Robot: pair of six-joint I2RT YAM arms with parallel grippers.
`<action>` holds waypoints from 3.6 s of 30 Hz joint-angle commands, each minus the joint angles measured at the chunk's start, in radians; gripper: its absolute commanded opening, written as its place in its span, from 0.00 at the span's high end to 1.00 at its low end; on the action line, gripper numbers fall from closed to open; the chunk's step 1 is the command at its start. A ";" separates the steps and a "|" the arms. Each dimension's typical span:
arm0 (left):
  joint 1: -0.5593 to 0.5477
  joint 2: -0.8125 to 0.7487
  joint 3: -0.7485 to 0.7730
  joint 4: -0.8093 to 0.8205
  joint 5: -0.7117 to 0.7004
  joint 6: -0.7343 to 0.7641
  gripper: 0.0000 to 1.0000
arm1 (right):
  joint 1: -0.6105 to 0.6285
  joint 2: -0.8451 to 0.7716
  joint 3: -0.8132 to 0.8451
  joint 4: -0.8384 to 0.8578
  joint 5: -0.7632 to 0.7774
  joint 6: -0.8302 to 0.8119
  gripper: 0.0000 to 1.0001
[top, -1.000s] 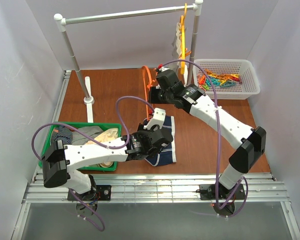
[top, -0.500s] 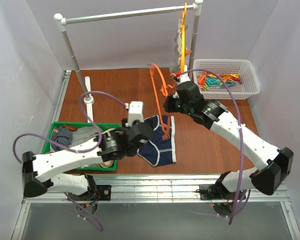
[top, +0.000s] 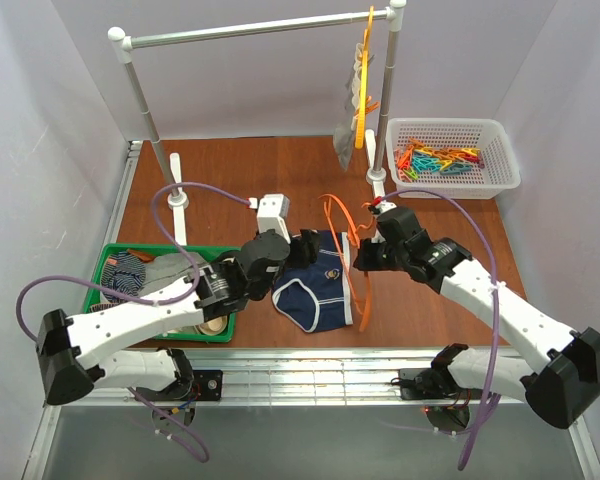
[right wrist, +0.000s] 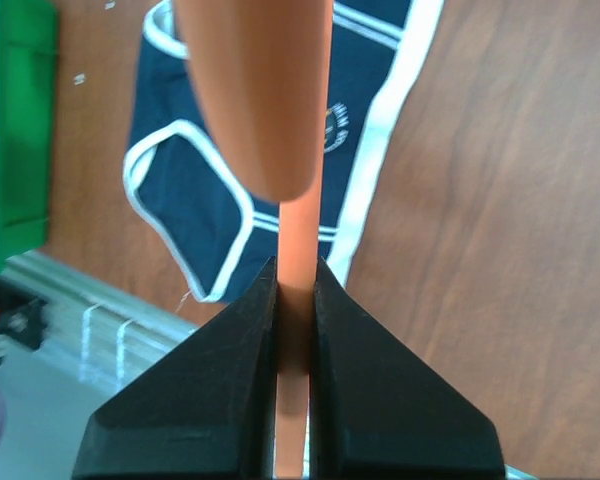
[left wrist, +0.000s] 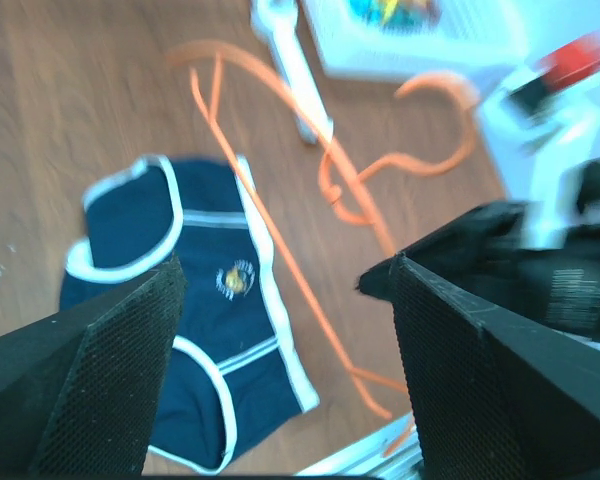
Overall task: Clip the underwear to the hanger
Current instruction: Place the hanger at the center of the board, then adjust the underwear on the clothesline.
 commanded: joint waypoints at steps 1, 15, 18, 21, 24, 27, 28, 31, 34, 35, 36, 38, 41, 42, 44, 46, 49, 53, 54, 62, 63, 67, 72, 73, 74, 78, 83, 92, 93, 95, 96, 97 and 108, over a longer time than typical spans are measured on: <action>0.048 0.040 -0.051 0.087 0.202 -0.039 0.28 | -0.007 -0.077 -0.073 0.131 -0.119 0.064 0.99; 0.194 0.230 -0.193 0.345 0.536 -0.050 0.36 | -0.009 -0.245 -0.331 0.313 -0.114 0.313 0.99; 0.224 0.284 -0.197 0.371 0.594 -0.024 0.37 | -0.009 -0.235 -0.379 0.370 -0.113 0.351 0.99; 0.247 0.314 -0.197 0.400 0.651 0.004 0.37 | -0.010 -0.254 -0.446 0.427 -0.098 0.388 0.99; 0.258 0.348 -0.168 0.399 0.678 0.031 0.37 | -0.012 -0.257 -0.487 0.454 -0.076 0.410 0.99; 0.264 0.405 -0.140 0.385 0.712 0.050 0.37 | -0.012 -0.240 -0.517 0.484 -0.071 0.428 0.99; 0.264 0.422 -0.134 0.383 0.718 0.054 0.37 | -0.010 -0.235 -0.521 0.482 -0.061 0.428 0.99; 0.266 0.445 -0.121 0.382 0.737 0.074 0.37 | -0.015 -0.229 -0.543 0.482 -0.026 0.431 0.99; 0.269 0.475 -0.126 0.386 0.737 0.089 0.38 | -0.029 -0.223 -0.564 0.487 -0.021 0.436 0.99; 0.270 0.489 -0.131 0.388 0.735 0.091 0.38 | -0.032 -0.222 -0.567 0.484 -0.018 0.433 0.99; 0.272 0.497 -0.138 0.391 0.734 0.091 0.38 | -0.033 -0.219 -0.570 0.485 -0.019 0.430 0.99; 0.280 0.515 -0.147 0.403 0.740 0.090 0.38 | -0.043 -0.197 -0.580 0.487 -0.025 0.421 0.99; 0.289 0.534 -0.152 0.411 0.741 0.096 0.38 | -0.052 -0.165 -0.580 0.490 -0.041 0.396 0.99; 0.290 0.549 -0.151 0.411 0.741 0.097 0.38 | -0.055 -0.148 -0.580 0.490 -0.045 0.391 0.99; 0.295 0.566 -0.148 0.411 0.741 0.100 0.39 | -0.060 -0.136 -0.580 0.488 -0.050 0.384 0.99; 0.300 0.584 -0.146 0.413 0.743 0.100 0.39 | -0.064 -0.117 -0.584 0.488 -0.055 0.373 0.99; 0.298 0.591 -0.146 0.416 0.740 0.100 0.39 | -0.075 -0.091 -0.586 0.470 -0.055 0.348 0.99; 0.301 0.594 -0.138 0.416 0.741 0.100 0.39 | -0.090 -0.059 -0.580 0.447 -0.056 0.324 0.99; 0.301 0.595 -0.137 0.416 0.743 0.100 0.39 | -0.092 -0.048 -0.577 0.436 -0.053 0.321 0.99; 0.301 0.611 -0.120 0.419 0.746 0.097 0.39 | -0.099 -0.044 -0.555 0.372 -0.015 0.295 0.83; 0.301 0.612 -0.118 0.420 0.746 0.096 0.39 | -0.099 -0.050 -0.557 0.367 -0.016 0.293 0.80; 0.301 0.617 -0.112 0.422 0.743 0.096 0.39 | -0.106 -0.053 -0.551 0.361 0.013 0.279 0.77; 0.301 0.618 -0.105 0.420 0.740 0.096 0.39 | -0.106 -0.025 -0.529 0.324 0.033 0.259 0.80; 0.301 0.617 -0.101 0.419 0.738 0.097 0.39 | -0.107 -0.022 -0.524 0.321 0.036 0.252 0.80; 0.301 0.614 -0.098 0.414 0.735 0.097 0.39 | -0.106 -0.018 -0.523 0.320 0.042 0.252 0.80; 0.301 0.597 -0.091 0.387 0.714 0.103 0.39 | -0.107 0.004 -0.508 0.301 0.060 0.238 0.83; 0.301 0.578 -0.089 0.371 0.702 0.103 0.39 | -0.103 0.044 -0.497 0.304 0.065 0.224 0.85; 0.301 0.565 -0.098 0.367 0.691 0.100 0.38 | -0.081 0.099 -0.471 0.298 0.082 0.216 0.89; 0.301 0.563 -0.097 0.367 0.691 0.100 0.38 | -0.081 0.105 -0.466 0.295 0.085 0.218 0.89; 0.301 0.561 -0.098 0.367 0.689 0.100 0.38 | -0.081 0.119 -0.462 0.283 0.094 0.220 0.91; 0.301 0.560 -0.101 0.367 0.689 0.102 0.38 | -0.081 0.120 -0.460 0.280 0.097 0.223 0.91; 0.301 0.558 -0.103 0.365 0.688 0.103 0.38 | -0.083 0.125 -0.458 0.277 0.102 0.227 0.92; 0.303 0.539 -0.118 0.362 0.682 0.114 0.38 | -0.081 0.131 -0.442 0.215 0.160 0.246 0.96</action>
